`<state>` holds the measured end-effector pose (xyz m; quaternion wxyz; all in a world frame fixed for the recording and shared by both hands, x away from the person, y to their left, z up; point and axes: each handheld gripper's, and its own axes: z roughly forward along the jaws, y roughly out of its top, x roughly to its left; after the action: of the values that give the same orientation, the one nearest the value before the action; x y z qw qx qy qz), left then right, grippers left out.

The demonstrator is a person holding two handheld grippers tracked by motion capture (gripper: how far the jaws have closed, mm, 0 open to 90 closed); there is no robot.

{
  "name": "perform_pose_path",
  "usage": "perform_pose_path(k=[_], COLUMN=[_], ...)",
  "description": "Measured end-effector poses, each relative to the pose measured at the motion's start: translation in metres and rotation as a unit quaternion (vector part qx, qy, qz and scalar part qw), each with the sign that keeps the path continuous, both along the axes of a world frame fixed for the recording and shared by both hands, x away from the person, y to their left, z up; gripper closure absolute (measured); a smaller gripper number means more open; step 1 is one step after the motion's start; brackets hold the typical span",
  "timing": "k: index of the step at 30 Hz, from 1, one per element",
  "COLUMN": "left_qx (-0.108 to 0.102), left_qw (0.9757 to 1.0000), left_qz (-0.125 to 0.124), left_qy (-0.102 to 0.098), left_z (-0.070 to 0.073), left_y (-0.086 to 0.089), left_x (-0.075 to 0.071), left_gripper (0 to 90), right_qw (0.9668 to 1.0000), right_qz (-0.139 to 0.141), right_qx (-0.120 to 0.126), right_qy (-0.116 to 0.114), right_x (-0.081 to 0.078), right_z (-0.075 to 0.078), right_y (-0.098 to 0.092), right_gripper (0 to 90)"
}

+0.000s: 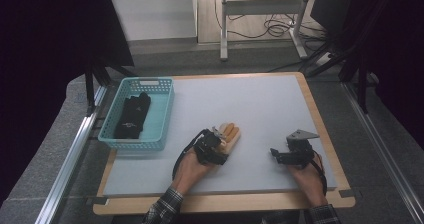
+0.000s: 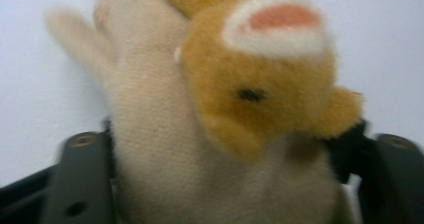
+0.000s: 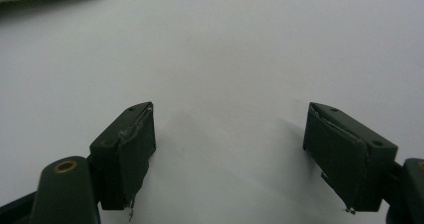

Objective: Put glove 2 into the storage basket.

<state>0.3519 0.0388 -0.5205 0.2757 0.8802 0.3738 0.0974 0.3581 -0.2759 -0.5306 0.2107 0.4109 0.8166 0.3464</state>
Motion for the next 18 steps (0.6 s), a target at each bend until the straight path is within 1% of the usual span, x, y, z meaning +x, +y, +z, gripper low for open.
perform_pose_path(k=[2,4,5,11,15,18], left_qx=[-0.001,-0.003,-0.003,-0.006,-0.007,-0.003], left_qw=[1.0000,1.0000,1.0000,1.0000,1.0000,0.9999], left_qz=[0.002,0.001,0.001,-0.001,0.003,0.007], left_qy=[-0.001,0.001,0.002,-0.001,-0.005,-0.014], left_z=[0.001,0.002,0.002,0.008,0.014,0.021], left_y=[0.001,0.002,0.002,0.004,0.008,0.012], left_x=[0.000,-0.001,-0.001,0.000,0.003,0.004], left_gripper=[46.7,53.1,54.9,61.5,62.7,62.8], right_qw=[1.0000,1.0000,1.0000,1.0000,1.0000,1.0000], right_qz=[0.000,0.000,0.000,0.000,0.000,0.000], right_qx=[0.000,0.000,0.000,0.000,0.000,0.000], right_qy=[0.000,0.000,0.000,0.000,0.000,0.000], right_x=[0.000,0.000,0.000,0.000,0.000,0.000], right_z=[0.000,0.000,0.000,0.000,0.000,0.000], right_y=[0.000,0.000,0.000,0.000,0.000,0.000], right_gripper=[20.5,20.5,20.5,20.5,20.5,20.5])
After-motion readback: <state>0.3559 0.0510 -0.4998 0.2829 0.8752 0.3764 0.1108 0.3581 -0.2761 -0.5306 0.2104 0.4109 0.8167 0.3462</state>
